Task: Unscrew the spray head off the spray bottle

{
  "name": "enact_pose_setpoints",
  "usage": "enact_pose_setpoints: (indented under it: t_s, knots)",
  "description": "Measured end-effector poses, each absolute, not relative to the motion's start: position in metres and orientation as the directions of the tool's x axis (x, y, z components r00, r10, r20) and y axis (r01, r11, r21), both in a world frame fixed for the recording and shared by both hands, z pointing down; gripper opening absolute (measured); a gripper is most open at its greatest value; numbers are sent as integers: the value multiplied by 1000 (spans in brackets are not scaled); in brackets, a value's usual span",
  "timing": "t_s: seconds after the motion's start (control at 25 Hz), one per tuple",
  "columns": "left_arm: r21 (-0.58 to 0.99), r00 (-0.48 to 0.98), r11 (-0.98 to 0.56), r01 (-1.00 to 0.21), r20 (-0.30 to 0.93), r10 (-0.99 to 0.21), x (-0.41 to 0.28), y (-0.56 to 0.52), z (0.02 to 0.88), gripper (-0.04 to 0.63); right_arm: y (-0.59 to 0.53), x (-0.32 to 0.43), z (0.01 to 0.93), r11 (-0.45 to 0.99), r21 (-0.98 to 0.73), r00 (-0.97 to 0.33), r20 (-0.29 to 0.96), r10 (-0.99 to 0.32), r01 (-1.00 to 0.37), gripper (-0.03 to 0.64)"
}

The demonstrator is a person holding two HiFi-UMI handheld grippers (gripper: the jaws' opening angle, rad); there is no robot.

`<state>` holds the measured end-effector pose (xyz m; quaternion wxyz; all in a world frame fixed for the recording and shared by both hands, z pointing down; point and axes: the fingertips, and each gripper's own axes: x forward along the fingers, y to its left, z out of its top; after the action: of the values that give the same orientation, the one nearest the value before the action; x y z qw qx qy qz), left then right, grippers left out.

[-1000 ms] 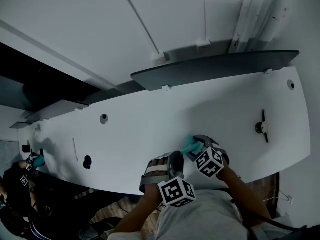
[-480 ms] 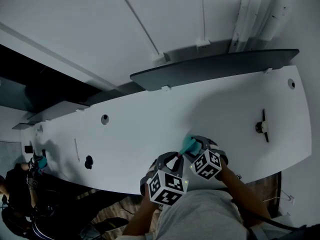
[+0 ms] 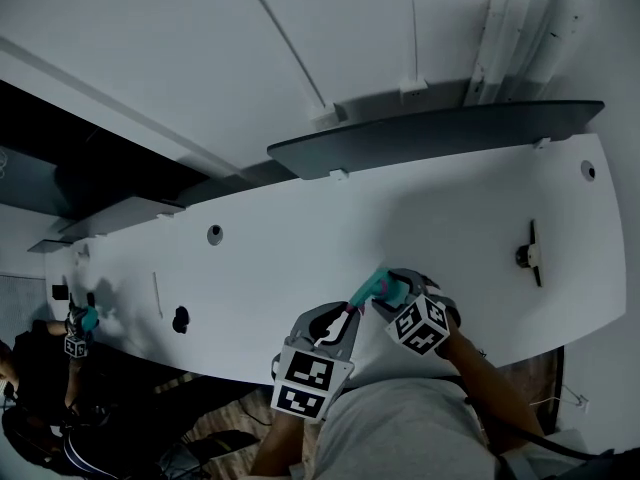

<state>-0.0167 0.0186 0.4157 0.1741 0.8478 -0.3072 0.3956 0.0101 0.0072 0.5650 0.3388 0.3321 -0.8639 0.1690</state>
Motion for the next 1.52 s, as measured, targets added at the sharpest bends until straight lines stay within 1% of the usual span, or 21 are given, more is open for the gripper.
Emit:
enact_pose_setpoints:
  t_s: [0.2,0.32,0.4,0.6,0.84,0.96,1.08,1.2,1.36,1.52]
  knots:
    - [149,592,-663,-734,619,-516,-50,4,379,58,7,10,565,728,-63,-555,693,-460,-682,287]
    - [195,596,-594,-780,520,-612,-81,-1,371,60,7,11,564,717,-72,-558,684,-471,-693,285]
    - [207,573,-546,-812,464,-676,-102,-1,371,60,8,13,563,710,-70,-555,679,-481,-701,285]
    - [160,481,-459,-874,415,-772,-139,8,382,58,14,15,563,697,-64,-547,673,-499,-714,285]
    - [167,463,-432,-886,371,-805,-151,8,391,58,17,22,558,622,-113,-530,653,-541,-775,285]
    - [172,451,-418,-892,354,-819,-155,8,398,58,16,24,542,595,-81,-509,617,-600,-800,284]
    - [162,448,-418,-894,334,-829,-153,4,404,58,13,28,509,559,-40,-487,547,-681,-828,284]
    - [176,493,-461,-870,305,-815,-142,0,401,58,11,40,459,482,-66,-461,431,-776,-874,284]
    - [158,573,-551,-819,255,-779,-121,2,387,58,21,77,389,339,-86,-349,290,-891,-937,285]
    - [118,604,-594,-796,234,-762,-101,18,386,58,51,108,330,259,-86,-270,157,-950,-962,285]
